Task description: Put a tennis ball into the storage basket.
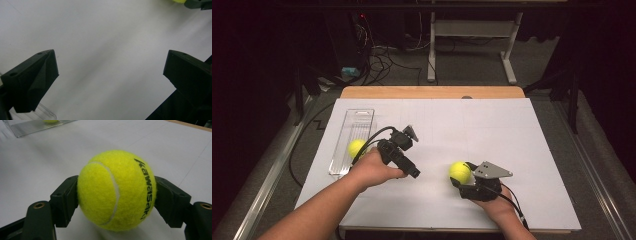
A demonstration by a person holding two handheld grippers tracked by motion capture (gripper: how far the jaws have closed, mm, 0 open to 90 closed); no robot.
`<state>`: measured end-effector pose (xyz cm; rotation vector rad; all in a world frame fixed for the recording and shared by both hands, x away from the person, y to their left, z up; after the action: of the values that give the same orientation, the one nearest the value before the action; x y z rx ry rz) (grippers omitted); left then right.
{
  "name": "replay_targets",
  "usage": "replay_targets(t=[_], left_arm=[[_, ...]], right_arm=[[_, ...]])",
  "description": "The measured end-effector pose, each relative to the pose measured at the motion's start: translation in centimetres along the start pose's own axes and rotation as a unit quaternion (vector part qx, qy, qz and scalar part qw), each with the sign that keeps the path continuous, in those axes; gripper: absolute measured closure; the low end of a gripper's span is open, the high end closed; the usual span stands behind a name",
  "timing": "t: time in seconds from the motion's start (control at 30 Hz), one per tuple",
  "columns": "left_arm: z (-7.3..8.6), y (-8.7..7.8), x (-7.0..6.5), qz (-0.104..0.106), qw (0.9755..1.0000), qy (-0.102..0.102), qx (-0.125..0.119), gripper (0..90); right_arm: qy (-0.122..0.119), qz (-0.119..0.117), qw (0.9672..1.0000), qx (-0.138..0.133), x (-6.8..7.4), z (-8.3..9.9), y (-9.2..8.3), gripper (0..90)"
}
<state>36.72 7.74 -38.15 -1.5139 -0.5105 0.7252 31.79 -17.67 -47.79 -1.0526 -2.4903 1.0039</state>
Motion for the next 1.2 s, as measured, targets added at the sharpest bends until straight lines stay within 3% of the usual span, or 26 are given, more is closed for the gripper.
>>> replay_targets(t=[0.53, 1.2], left_arm=[[-1.2, -0.1, -1.4, 0.000, 0.9999, 0.016, 0.000, 0.6], [-3.7, 0.5, -4.3, 0.002, 0.9985, 0.051, 0.019, 0.6]], right_arm=[[-0.025, -0.016, 0.9995, -0.007, 1.7, -0.4, 0.5, 26.7], [-0.029, -0.042, 0.9985, -0.018, 3.1, -0.9, 0.9, 26.8]])
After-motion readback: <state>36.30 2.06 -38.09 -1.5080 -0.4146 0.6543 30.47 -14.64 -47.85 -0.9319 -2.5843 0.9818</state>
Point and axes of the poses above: each handheld gripper's, and its own axes: y roughly forward along the jaws, z roughly out of its underside, x roughly to its left, the point moved 2 cm from there along y, roughly forward along the jaws, and after that the axes turned 14 degrees about x, right-handed, at the moved point
